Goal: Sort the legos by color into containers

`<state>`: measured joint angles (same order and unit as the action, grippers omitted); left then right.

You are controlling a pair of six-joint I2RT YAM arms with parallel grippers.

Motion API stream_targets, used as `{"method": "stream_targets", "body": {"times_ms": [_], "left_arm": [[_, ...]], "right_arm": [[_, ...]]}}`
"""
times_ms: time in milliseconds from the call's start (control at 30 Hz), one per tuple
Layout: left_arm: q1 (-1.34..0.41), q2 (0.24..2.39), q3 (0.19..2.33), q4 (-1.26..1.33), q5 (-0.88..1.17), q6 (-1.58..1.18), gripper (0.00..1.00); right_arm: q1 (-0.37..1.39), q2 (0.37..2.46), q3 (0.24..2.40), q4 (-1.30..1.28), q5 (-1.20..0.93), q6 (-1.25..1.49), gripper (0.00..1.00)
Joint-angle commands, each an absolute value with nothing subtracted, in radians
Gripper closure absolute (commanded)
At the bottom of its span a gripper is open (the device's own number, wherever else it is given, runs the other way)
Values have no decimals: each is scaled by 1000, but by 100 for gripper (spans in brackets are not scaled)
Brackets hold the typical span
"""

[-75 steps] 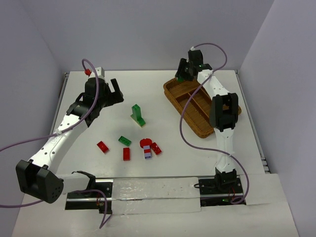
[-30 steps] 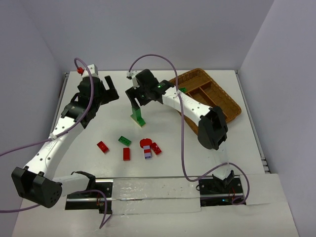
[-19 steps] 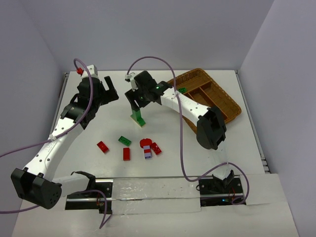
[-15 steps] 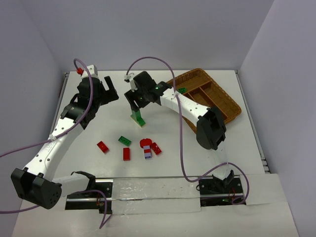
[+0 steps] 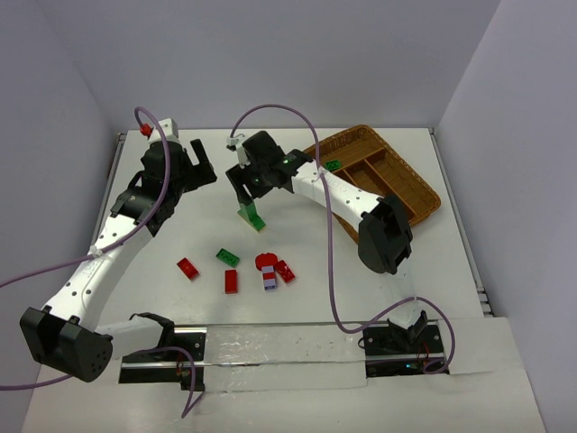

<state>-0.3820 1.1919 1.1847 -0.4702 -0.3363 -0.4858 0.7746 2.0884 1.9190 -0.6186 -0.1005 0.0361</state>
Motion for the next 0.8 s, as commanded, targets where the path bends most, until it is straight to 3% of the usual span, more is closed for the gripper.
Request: {"method": "stream_targets", "body": {"times_ms": [0, 333, 767], "left_arm": [[-375, 1181, 1195, -462, -331, -467, 2], [-374, 1188, 1202, -462, -323, -462, 2], [-374, 1196, 1198, -459, -326, -463, 2]], "right_arm": [[778, 2092, 1970, -602, -108, 65, 28], [777, 2102, 1983, -605, -120, 75, 25], [779, 2141, 1977, -618, -91, 48, 32]]}}
